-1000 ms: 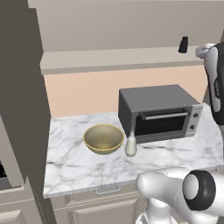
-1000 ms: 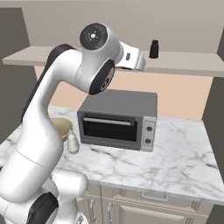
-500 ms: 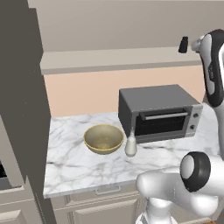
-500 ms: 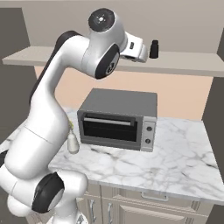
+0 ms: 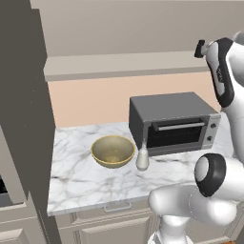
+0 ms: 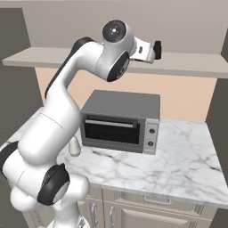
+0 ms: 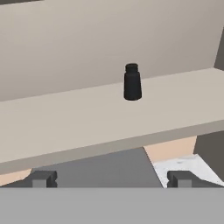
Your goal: Retrieve the bottle and the shaker from the cabinet and place them next to the mixing bowl on the counter. Then add garlic from the fridge to the mixing bowl.
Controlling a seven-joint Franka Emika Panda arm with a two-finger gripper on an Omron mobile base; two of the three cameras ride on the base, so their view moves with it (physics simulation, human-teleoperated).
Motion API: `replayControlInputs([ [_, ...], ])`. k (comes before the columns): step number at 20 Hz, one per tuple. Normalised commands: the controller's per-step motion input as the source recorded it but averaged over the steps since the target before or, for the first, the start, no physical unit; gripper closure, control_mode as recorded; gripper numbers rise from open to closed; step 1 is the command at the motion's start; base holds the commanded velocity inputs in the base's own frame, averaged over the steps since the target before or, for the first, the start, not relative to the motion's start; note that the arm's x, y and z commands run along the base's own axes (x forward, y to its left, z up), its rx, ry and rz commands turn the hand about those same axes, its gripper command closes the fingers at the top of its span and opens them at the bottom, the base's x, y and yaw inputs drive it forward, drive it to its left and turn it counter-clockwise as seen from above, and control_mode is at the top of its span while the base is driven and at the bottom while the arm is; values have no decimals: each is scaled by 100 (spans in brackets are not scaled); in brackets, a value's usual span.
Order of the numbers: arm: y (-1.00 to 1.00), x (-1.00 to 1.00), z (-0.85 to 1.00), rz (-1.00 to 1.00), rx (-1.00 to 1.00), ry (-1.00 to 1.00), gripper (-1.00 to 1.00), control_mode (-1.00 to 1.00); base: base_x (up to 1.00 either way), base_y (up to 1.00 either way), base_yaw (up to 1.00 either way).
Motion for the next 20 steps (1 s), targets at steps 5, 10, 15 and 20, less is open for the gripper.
replayControlInputs([
  [5,-43,29,4,3,0,0,-100,-100,0,0,0],
  [10,-26,32,0,6,0,0,-100,-100,0,0,0],
  [15,-22,45,0,6,0,0,-100,-100,0,0,0],
  [20,-18,44,0,7,0,0,-100,-100,0,0,0],
])
